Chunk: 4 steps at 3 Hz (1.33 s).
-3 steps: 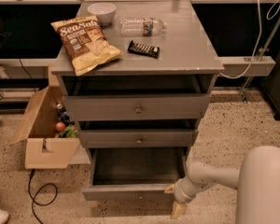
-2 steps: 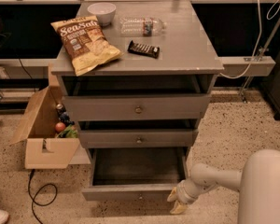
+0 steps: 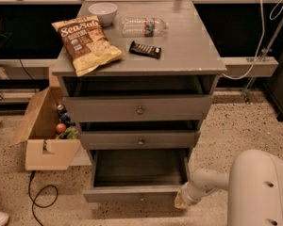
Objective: Close bottom drawer
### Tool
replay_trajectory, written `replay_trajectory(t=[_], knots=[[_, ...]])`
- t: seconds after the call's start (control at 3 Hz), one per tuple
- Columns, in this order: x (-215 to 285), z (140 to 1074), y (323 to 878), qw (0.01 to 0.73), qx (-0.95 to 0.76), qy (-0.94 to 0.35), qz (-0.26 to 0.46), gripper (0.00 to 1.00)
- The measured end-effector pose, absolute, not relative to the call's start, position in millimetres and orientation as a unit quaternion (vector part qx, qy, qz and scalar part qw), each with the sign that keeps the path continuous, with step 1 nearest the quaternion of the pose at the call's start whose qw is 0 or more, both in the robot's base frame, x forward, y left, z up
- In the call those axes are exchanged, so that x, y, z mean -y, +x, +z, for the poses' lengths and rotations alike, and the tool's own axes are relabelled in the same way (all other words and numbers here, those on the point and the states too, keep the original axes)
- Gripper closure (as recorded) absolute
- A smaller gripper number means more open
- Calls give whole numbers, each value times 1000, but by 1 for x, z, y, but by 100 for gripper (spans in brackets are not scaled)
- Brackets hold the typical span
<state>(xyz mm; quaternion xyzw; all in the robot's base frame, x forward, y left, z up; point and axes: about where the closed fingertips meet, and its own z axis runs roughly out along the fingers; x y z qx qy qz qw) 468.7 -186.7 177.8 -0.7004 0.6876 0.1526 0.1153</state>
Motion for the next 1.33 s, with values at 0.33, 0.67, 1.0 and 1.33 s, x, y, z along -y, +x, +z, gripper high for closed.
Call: replay_trajectory(t=[0.33,0.67,1.0,1.33], knots=[[191,169,495,135,-691,-702,109,100],[191,168,524,170,-694,-697,61,100],[191,168,524,170,-694,-697,60,100],[196,157,534,191,-686,-700,50,100]])
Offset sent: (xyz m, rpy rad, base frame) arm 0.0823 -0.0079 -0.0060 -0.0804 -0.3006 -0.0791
